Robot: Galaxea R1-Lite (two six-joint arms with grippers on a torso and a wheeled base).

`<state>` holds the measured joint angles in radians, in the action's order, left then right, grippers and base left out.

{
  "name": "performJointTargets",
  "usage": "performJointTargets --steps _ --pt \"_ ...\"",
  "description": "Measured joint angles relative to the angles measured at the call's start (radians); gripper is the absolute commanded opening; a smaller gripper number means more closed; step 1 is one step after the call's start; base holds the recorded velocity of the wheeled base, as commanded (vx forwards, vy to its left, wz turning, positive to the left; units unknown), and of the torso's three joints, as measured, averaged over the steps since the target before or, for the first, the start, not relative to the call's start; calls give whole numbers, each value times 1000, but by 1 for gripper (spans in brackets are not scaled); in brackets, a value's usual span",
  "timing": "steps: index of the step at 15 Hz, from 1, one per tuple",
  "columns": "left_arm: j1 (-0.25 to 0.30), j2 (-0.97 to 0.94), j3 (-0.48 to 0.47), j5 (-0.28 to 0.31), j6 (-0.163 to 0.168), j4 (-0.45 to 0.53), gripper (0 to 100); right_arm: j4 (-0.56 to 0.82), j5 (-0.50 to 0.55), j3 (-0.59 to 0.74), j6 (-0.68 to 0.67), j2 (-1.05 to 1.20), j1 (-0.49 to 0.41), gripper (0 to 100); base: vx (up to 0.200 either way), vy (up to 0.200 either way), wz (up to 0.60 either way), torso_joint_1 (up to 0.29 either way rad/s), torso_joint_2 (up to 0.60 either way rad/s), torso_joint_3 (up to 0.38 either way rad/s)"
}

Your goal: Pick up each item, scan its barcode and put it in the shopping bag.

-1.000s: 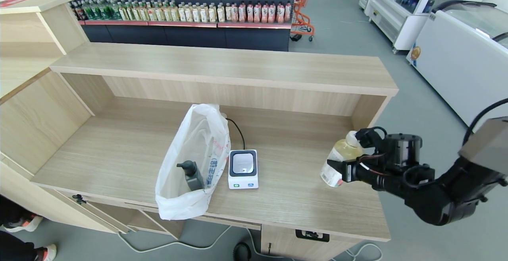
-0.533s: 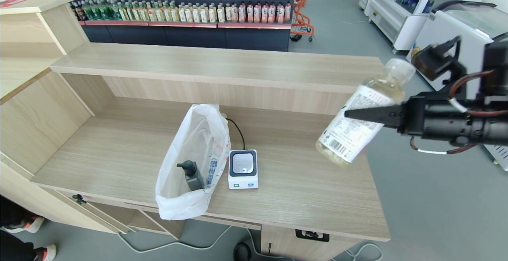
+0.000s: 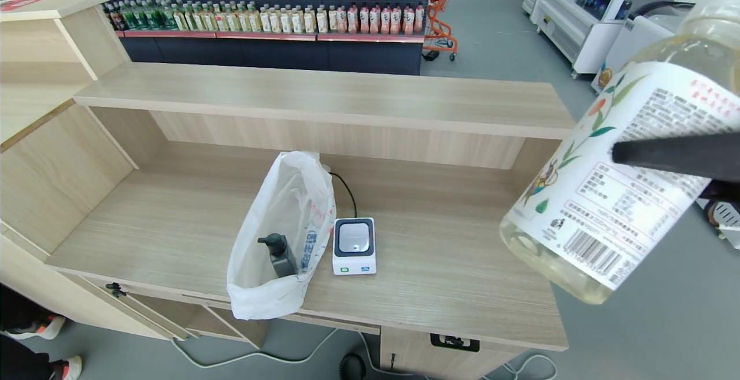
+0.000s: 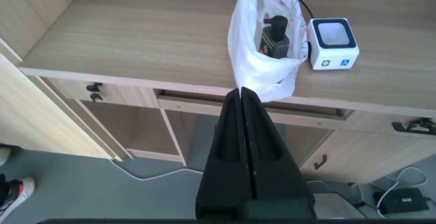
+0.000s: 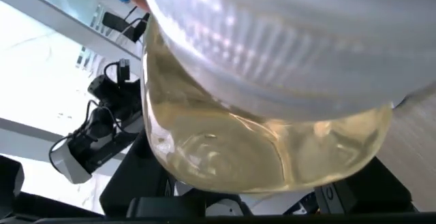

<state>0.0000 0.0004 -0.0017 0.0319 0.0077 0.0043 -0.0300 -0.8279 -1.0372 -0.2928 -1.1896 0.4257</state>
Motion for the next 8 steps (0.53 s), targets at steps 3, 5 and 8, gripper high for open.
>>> performJointTargets --steps 3,5,8 --pt "0 0 0 0 0 0 0 16 -3 21 0 31 32 0 0 0 0 0 0 0" --pt "0 0 0 0 0 0 0 18 -5 24 0 42 70 0 0 0 0 0 0 0" --pt "0 0 0 0 0 0 0 36 -5 24 -5 53 124 0 0 0 0 0 0 0"
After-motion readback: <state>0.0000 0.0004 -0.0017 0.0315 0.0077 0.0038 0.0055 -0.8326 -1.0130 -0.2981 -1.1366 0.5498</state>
